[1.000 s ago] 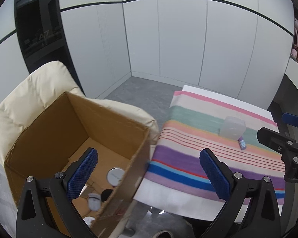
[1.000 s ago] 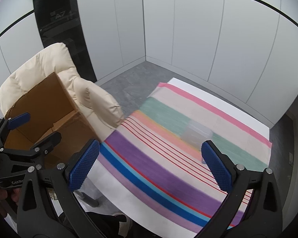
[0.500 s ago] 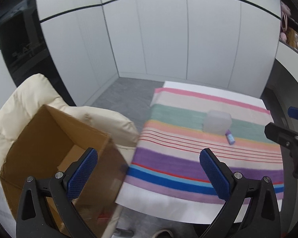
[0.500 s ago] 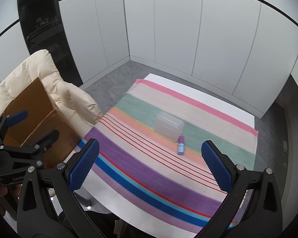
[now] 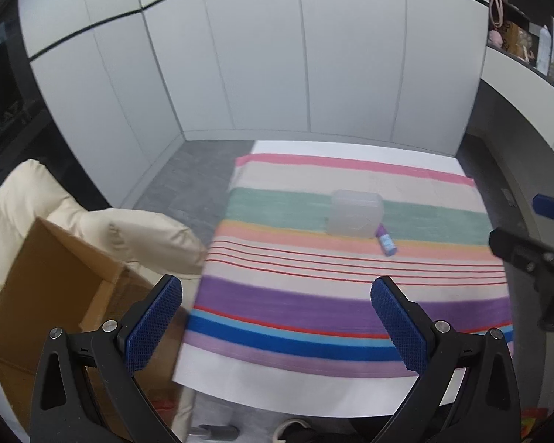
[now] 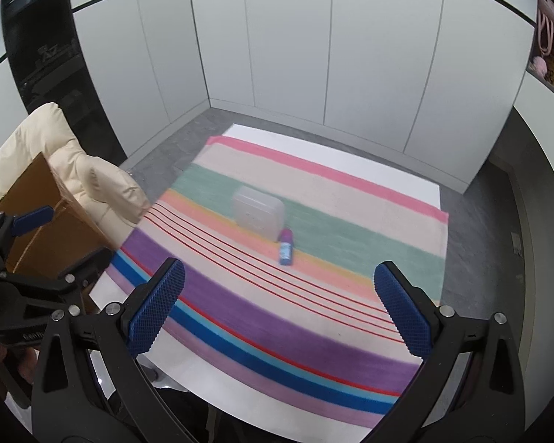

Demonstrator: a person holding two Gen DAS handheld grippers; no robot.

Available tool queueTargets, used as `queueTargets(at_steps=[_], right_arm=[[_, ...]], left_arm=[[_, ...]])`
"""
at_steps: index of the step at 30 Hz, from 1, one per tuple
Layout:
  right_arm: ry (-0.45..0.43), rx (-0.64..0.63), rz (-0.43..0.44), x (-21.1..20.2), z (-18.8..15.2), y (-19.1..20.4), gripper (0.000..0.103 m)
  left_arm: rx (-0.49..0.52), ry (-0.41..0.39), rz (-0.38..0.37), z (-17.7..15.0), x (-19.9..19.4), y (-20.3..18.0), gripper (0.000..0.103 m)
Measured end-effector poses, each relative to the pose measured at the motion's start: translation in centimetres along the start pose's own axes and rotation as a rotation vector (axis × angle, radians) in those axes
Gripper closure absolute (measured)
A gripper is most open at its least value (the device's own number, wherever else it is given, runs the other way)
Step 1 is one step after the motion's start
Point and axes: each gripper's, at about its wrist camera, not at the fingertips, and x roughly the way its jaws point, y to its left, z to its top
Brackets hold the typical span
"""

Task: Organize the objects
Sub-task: 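Move both open tools back from the box toward the clear box and spray bottle, then grasp the purple-capped spray bottle with the right tool while the left tool grasps the clear plastic box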

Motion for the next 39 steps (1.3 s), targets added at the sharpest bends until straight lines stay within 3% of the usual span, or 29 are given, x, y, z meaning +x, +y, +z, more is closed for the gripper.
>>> queueTargets(at_steps=[6,16,26,36,39], right_arm=[[0.033,0.049,-0.017,1.1,-1.5,-2.5,0.000],[0.132,0.044,-0.041,7.1,-4.1,-5.1,0.000],[0.203,0.120,0.020,15.9,-3.6,-6.1,0.018],[0.230,0.074,0.062,22.5,-2.4,-3.4,0.036],[0.224,0.048,0.053,23.6,-2.0,-2.9,0.047]], left_arm=[[0.071,0.016,0.008,0.2,2.3,-3.0,0.000],[0.013,0.116,-0.032,-0.8,9.1,-5.0,0.000],[0.050,0.168,-0.039,-0.5,15.9,-5.2,0.000],[0.009,0.195,-0.047,-0.6,20.4,-3.5,0.000],[0.001,0.200,-0.053,-0.5,21.2,-3.5,0.000]])
